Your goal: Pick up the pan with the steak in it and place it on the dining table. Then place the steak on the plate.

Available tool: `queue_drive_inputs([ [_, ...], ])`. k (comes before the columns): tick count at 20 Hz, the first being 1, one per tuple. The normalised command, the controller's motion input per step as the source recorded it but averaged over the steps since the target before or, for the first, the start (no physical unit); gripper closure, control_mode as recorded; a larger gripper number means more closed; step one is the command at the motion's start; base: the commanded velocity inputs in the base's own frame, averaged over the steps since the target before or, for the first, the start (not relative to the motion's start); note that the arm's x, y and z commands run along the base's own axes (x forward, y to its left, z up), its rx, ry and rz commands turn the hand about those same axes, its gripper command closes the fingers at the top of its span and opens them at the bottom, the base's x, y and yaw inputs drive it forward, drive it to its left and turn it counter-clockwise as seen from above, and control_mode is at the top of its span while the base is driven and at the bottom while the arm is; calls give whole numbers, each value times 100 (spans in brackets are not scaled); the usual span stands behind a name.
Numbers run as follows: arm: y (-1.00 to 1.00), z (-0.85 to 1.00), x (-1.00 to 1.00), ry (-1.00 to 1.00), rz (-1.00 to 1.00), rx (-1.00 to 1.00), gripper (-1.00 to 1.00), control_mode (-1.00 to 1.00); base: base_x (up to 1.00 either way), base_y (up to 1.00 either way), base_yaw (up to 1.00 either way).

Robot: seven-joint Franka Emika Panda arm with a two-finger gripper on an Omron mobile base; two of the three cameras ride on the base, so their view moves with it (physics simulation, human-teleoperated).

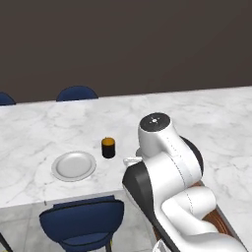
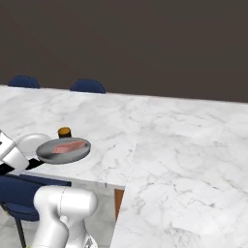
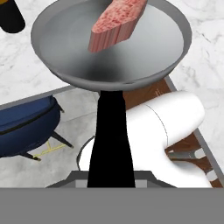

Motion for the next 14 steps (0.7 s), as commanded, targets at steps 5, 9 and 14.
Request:
queue_drive_inputs([
  [5,-1,0,8,0,1,0,100,-100,9,-2,0],
  [9,0,0,0,0,0,0,100,-100,0,0,0],
  [14,-1,-9,0,0,1,2,100,-100,0,0,0],
])
